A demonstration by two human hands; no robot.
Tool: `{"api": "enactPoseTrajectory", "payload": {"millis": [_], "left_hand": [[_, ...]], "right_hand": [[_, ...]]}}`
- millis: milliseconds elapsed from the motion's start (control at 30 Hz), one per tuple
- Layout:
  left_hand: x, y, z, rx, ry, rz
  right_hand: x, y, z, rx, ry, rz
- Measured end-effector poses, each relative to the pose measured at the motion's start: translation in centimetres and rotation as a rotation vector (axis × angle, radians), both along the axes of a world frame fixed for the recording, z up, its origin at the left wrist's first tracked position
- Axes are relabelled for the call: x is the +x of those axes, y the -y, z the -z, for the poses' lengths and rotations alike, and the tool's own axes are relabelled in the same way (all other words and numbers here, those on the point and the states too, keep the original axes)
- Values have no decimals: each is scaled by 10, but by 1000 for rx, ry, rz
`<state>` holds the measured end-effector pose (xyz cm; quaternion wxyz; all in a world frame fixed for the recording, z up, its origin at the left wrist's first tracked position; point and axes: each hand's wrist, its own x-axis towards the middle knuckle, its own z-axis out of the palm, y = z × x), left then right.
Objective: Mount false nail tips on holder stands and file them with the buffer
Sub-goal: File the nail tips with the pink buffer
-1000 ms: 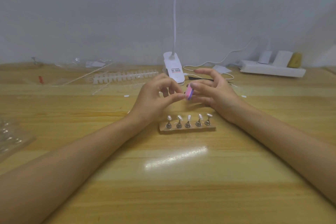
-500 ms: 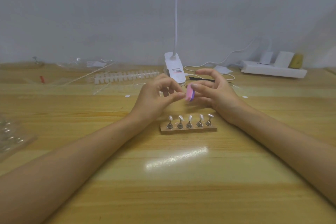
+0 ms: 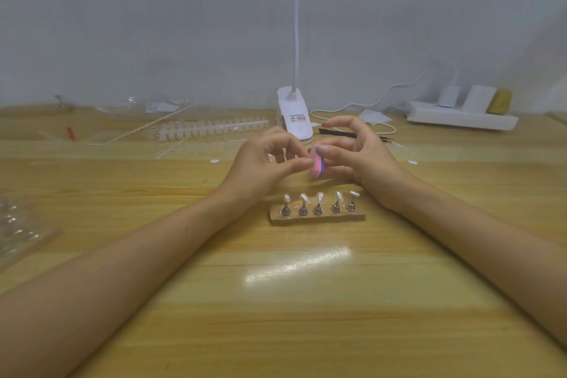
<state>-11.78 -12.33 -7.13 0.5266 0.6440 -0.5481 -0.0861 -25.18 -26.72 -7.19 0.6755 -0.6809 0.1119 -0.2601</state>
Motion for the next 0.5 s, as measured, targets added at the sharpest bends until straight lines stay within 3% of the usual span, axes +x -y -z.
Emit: {"api": "enactPoseTrajectory", "payload": {"millis": [167,400,500], "left_hand": [[3,1,3,-46,-50,-88],[5,2,3,-51,-144,-74],[6,3,3,-42,-175,-75]], "right_hand": [[0,-1,-1,1,13,-13],[-2,1,-2,13,-63,-214],[-1,2,-2,44,-24,-135]]}}
